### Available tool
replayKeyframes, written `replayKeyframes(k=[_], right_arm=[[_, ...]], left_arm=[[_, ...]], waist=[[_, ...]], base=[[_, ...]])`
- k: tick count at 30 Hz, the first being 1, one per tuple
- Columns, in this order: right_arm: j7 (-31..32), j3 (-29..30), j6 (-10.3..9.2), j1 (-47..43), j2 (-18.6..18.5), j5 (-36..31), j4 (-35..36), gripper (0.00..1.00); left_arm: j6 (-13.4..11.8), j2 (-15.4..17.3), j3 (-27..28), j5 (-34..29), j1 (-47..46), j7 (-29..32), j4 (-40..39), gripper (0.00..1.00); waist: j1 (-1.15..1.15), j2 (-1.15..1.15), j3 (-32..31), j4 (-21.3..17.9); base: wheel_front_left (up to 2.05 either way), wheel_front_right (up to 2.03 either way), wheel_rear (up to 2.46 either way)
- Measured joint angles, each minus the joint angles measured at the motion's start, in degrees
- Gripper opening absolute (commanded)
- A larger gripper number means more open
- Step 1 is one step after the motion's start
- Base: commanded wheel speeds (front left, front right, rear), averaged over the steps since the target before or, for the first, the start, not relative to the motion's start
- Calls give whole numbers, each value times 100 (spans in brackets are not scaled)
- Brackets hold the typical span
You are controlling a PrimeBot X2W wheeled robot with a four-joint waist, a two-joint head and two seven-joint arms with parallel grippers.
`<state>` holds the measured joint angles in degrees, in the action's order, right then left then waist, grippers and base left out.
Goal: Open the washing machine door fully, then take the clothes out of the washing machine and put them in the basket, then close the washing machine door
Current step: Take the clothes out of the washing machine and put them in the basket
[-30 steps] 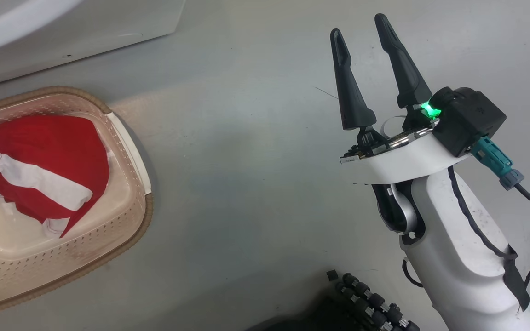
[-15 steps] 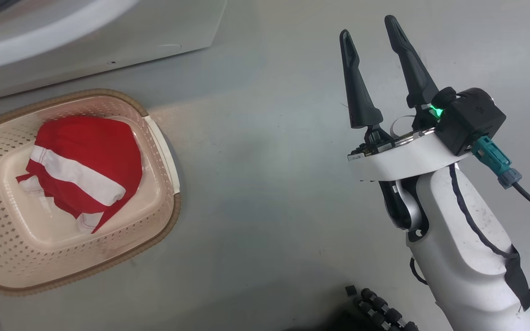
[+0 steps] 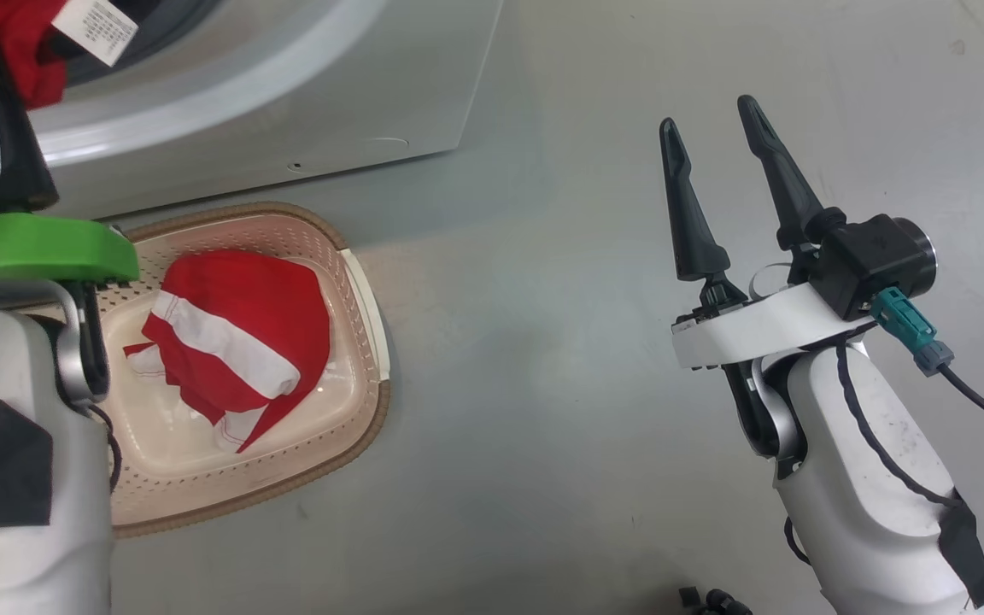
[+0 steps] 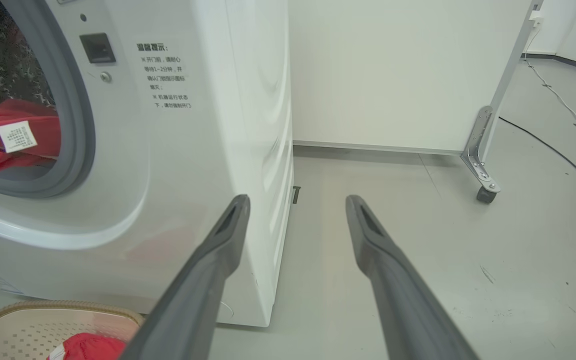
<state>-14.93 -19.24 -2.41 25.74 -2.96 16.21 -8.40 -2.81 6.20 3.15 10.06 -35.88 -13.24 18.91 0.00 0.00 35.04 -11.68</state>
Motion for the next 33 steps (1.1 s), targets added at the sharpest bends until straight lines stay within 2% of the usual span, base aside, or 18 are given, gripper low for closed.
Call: replayKeyframes(k=[8,21,33], right_arm=[[0,152,83,-292,-11,-134,-149,100],[0,233,234,-721,-13,-204,-348,100],[0,294,286,-1109,-12,-219,-397,100]], left_arm=[[-44,-333,-158,83,624,-97,-346,0],[-44,-332,-382,-13,1158,-121,-1250,0],[-94,-330,-327,-213,1534,-146,-2374,0]], waist=[[0,0,-516,259],[0,0,-1408,545],[0,0,-2065,593]], base=[[0,0,0],[0,0,0],[0,0,0]])
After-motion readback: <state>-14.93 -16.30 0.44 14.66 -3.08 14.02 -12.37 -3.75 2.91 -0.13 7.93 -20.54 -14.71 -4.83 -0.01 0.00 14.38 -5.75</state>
